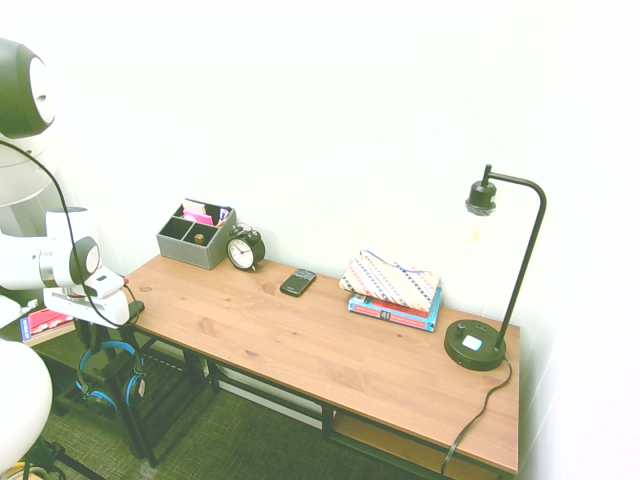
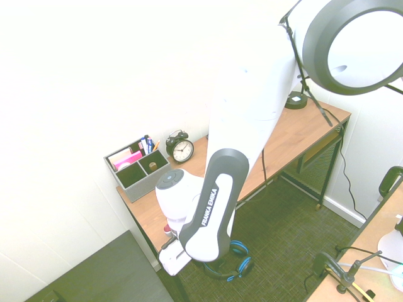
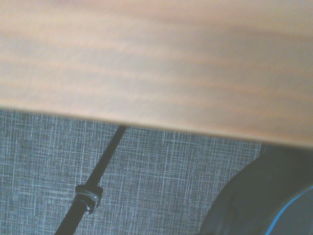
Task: Hang the headphone
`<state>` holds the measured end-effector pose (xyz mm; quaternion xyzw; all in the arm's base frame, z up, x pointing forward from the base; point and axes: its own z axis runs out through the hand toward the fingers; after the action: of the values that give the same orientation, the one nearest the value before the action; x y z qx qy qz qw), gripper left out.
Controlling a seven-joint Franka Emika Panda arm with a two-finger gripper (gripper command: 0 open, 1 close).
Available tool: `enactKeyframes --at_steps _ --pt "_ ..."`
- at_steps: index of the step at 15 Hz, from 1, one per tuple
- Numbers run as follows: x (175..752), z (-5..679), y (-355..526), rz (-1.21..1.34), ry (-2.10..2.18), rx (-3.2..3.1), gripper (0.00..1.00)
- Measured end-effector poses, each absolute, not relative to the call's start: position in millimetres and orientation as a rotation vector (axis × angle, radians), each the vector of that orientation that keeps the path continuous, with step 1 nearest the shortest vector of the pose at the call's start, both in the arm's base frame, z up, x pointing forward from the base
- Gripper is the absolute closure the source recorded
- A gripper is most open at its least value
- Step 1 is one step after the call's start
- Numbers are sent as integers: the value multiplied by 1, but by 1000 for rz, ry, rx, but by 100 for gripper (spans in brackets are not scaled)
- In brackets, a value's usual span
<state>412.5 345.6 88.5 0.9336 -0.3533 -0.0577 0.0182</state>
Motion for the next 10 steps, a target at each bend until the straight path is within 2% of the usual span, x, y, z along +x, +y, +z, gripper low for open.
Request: enactKeyframes --at_steps 10 --pt "427 130 324 -134 -1113 2917 0"
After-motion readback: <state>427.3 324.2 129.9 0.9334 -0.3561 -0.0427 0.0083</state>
